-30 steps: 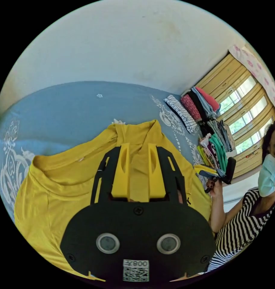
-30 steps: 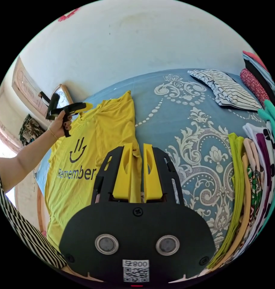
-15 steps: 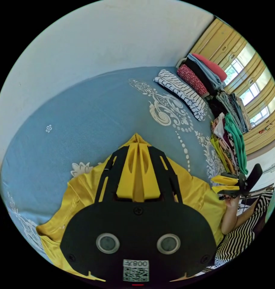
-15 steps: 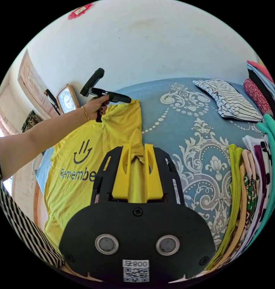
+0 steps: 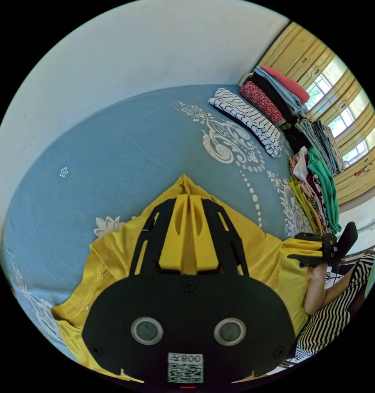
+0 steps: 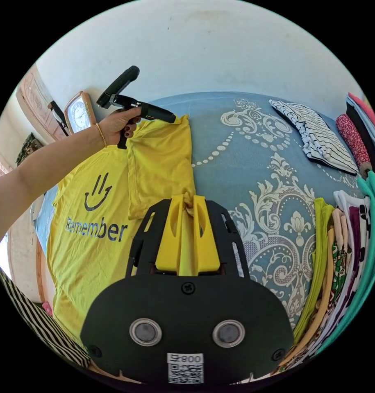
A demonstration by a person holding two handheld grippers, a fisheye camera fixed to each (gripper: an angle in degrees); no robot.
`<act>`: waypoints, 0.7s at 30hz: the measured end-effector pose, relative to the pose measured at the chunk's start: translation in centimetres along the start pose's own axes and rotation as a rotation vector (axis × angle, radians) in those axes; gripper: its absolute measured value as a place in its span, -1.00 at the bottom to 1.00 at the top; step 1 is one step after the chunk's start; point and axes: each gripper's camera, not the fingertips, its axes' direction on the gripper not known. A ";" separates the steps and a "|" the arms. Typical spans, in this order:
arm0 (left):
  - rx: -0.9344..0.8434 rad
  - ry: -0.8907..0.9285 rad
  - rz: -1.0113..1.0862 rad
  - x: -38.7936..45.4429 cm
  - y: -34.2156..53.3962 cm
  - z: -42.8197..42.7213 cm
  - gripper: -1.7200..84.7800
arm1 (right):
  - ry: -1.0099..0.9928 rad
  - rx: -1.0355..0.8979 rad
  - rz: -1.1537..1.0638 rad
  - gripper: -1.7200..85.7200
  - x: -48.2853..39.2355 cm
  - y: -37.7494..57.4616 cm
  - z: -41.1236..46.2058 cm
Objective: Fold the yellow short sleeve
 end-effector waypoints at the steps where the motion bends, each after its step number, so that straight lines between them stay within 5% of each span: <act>1: 0.008 0.000 0.004 0.2 -0.1 0.1 -0.93 | -0.002 0.001 0.003 -0.89 0.1 0.0 -0.1; 10: 0.134 0.048 0.004 3.0 -2.9 0.5 -0.95 | -0.128 0.065 0.170 -0.92 3.8 1.3 -1.7; 21: 0.042 0.036 -0.022 5.9 -6.3 5.5 -0.93 | -0.167 0.031 0.188 -0.91 5.0 1.3 -1.6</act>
